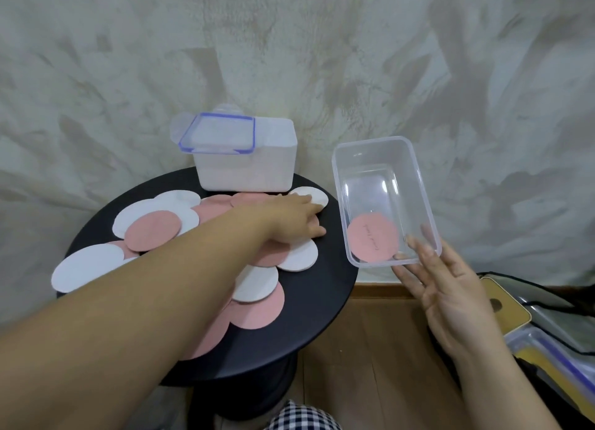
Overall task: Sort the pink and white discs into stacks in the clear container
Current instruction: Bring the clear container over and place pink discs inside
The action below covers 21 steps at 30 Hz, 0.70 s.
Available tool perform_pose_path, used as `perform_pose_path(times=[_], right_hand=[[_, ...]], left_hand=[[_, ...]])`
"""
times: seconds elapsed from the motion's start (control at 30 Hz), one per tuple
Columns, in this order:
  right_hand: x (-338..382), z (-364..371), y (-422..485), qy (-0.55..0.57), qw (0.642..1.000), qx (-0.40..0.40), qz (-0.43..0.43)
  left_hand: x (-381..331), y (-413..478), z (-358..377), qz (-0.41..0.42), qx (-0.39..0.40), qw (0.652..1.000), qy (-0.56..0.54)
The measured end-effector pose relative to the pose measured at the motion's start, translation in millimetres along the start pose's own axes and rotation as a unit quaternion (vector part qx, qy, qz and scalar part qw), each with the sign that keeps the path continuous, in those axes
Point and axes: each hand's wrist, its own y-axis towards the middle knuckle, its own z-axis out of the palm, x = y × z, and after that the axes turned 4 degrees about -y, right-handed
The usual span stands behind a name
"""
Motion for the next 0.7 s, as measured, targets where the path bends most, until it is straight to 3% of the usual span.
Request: perform_pose_path(times=[0.13, 0.37, 0.57, 0.7], right_hand=[[-1.2, -3.5, 2.0, 0.003, 1.0, 0.01, 0.006], [-2.0, -4.7, 0.1, 0.014, 1.0, 0.0, 0.01], [1.3, -8.6, -5.0, -0.01, 1.0, -0.004, 0.006], [2.3, -9.9, -5.9, -0.021, 1.0, 0.0, 0.006]], left_hand=[[13.2, -25.5, 4.7, 0.05, -0.01, 0.998, -0.033], [16.6, -24.5, 0.3, 0.039, -0.091, 0.992, -0.075], [6.4, 15.1, 6.2, 0.004, -0.003, 1.0, -0.026], [14.0, -4.9, 5.0, 0.019, -0.018, 0.999, 0.021]])
